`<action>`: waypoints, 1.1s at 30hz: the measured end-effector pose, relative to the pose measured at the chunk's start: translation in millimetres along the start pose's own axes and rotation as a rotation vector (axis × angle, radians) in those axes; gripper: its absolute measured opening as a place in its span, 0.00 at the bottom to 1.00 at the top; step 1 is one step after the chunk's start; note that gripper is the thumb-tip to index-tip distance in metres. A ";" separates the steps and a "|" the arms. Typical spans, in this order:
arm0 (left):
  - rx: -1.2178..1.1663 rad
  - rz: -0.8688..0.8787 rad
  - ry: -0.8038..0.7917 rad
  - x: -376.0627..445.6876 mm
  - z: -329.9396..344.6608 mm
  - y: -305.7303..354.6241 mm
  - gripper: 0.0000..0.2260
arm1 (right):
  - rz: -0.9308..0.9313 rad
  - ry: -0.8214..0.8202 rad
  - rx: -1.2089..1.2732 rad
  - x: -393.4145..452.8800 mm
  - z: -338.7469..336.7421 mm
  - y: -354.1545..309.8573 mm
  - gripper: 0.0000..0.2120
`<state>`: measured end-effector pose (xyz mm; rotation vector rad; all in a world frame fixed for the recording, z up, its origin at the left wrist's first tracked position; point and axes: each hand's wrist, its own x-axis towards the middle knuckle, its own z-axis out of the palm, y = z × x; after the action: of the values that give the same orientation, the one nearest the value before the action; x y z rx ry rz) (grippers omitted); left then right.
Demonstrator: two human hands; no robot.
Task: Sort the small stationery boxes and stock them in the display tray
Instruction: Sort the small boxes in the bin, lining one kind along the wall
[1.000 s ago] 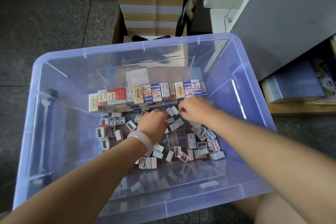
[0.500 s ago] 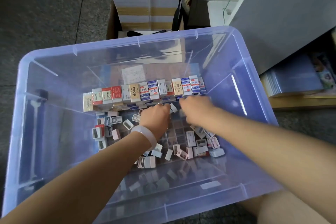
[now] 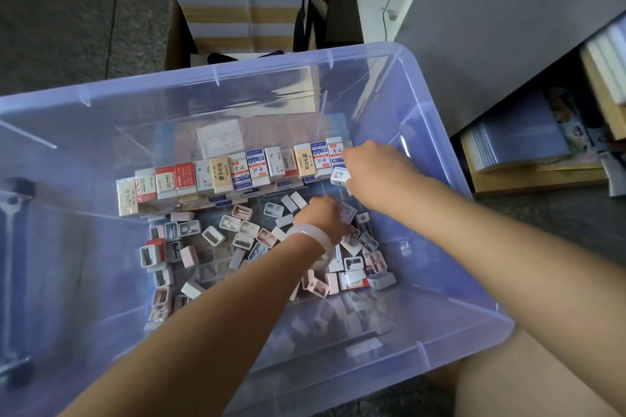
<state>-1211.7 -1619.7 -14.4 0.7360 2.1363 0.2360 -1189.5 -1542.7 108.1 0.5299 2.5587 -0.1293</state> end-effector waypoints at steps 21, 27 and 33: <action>-1.191 -0.281 0.211 -52.3 -55.1 -64.6 0.14 | 0.272 0.254 0.718 53.5 44.5 -63.4 0.13; -1.182 -0.264 0.271 -51.1 -55.8 -72.0 0.13 | 0.179 0.340 0.758 52.9 54.9 -64.0 0.09; -1.149 -0.245 0.284 -52.6 -59.7 -68.4 0.12 | -0.017 0.330 0.402 43.7 66.0 -53.8 0.15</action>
<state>-1262.0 -1700.4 30.0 -0.2442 1.8730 1.3362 -1214.0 -1589.8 28.4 0.7285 2.8715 -0.6188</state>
